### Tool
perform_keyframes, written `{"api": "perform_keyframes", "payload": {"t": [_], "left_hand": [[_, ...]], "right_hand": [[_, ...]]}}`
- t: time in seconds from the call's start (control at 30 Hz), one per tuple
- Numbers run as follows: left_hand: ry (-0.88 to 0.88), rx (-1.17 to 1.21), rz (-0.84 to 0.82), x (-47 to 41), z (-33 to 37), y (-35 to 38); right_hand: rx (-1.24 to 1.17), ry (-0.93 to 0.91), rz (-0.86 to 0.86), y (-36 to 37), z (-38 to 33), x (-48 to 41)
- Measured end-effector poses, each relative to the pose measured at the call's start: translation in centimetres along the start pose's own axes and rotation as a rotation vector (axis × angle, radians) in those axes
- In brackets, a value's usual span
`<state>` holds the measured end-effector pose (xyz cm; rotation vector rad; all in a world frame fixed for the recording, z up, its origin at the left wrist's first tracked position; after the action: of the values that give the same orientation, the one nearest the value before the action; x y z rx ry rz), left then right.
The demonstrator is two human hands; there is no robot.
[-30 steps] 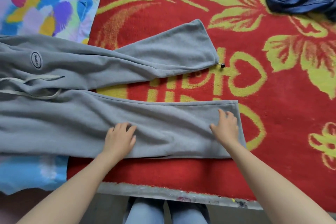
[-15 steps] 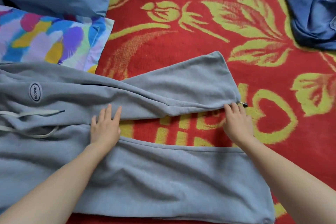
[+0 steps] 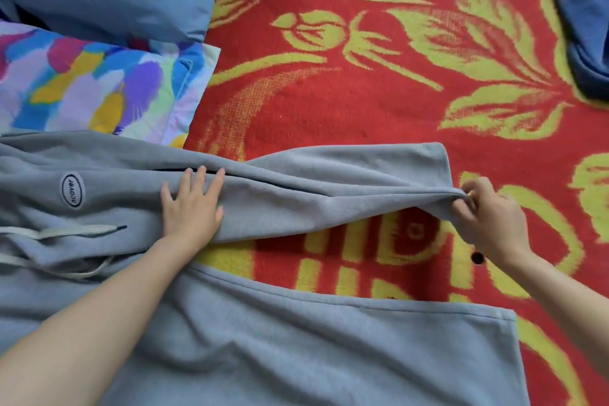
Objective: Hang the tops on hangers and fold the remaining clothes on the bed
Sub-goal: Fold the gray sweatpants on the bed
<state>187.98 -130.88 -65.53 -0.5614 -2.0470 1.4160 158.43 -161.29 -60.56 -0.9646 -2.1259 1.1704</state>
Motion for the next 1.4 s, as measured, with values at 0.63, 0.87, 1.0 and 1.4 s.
{"api": "perform_keyframes", "payload": {"t": [0.63,0.87,1.0,1.4], "left_hand": [[-0.196,0.340,0.157,0.0,0.6,-4.3],[0.169,0.097,-0.012,5.4,4.0,2.1],[0.063,0.074,-0.107,5.5,2.2,3.2],[0.073,-0.068,-0.174,6.4,-0.9,3.4]], "right_hand": [[0.093,0.455,-0.070,-1.5,3.1,-4.3],[-0.161,0.797,-0.038,5.8,6.6,4.0],[-0.419,0.915,0.026,4.0,8.0,5.0],[0.154,0.677,-0.178,-0.2,10.3,6.6]]}}
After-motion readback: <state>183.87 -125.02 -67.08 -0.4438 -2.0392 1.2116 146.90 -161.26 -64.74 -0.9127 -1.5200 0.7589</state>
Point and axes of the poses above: each hand's wrist, its own x-axis away from the middle knuckle, its own y-axis out of the palm, z = x × y, the point moved 6 cm from there along -x, towards the middle knuckle, and after that the axes turned 7 degrees about -x, right-handed, at the moved point
